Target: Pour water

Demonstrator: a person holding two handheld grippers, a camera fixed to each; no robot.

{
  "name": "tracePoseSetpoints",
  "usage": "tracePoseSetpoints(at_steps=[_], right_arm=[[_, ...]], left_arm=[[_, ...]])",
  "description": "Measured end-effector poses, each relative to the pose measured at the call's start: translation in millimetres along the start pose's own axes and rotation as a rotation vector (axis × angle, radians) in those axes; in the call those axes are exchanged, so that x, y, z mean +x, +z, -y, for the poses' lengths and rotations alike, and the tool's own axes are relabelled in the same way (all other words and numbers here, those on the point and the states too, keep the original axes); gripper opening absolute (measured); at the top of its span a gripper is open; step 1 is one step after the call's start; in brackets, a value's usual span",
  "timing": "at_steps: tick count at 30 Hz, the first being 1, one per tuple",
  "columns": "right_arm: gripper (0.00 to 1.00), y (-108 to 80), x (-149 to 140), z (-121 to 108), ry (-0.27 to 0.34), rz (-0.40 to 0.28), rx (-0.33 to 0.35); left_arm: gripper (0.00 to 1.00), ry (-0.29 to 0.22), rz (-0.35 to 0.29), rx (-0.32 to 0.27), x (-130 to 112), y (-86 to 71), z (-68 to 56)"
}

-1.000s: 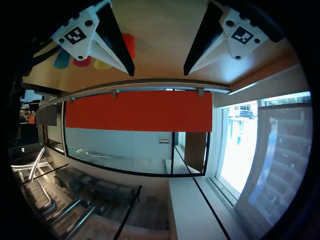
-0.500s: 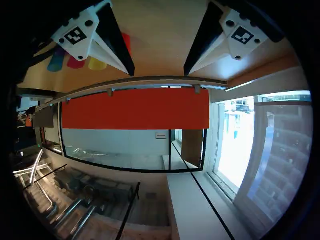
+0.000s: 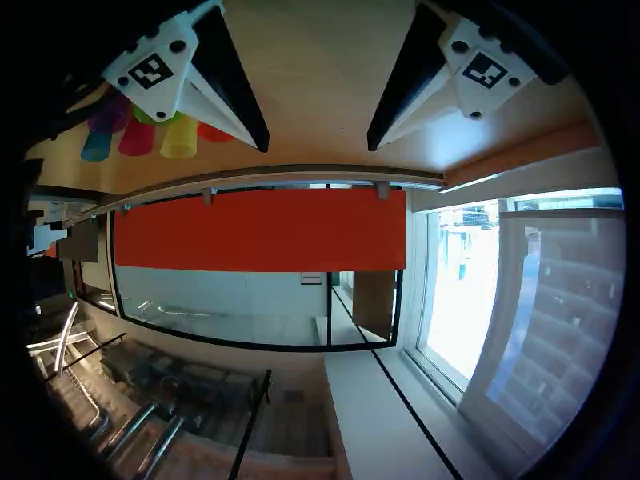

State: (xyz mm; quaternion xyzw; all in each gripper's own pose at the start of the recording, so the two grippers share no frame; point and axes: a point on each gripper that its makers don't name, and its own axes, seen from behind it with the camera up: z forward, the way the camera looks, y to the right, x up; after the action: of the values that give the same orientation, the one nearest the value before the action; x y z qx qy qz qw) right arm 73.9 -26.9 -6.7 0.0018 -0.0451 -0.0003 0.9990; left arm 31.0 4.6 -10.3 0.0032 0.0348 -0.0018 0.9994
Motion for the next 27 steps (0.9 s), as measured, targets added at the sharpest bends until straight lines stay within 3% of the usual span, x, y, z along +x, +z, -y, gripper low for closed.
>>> tracePoseSetpoints(at_steps=[27], right_arm=[[0.98, -1.6, 2, 9, -0.007, 0.007, 0.012]], left_arm=[[0.90, -0.001, 0.041, 0.013, -24, 5.5, 10.5]])
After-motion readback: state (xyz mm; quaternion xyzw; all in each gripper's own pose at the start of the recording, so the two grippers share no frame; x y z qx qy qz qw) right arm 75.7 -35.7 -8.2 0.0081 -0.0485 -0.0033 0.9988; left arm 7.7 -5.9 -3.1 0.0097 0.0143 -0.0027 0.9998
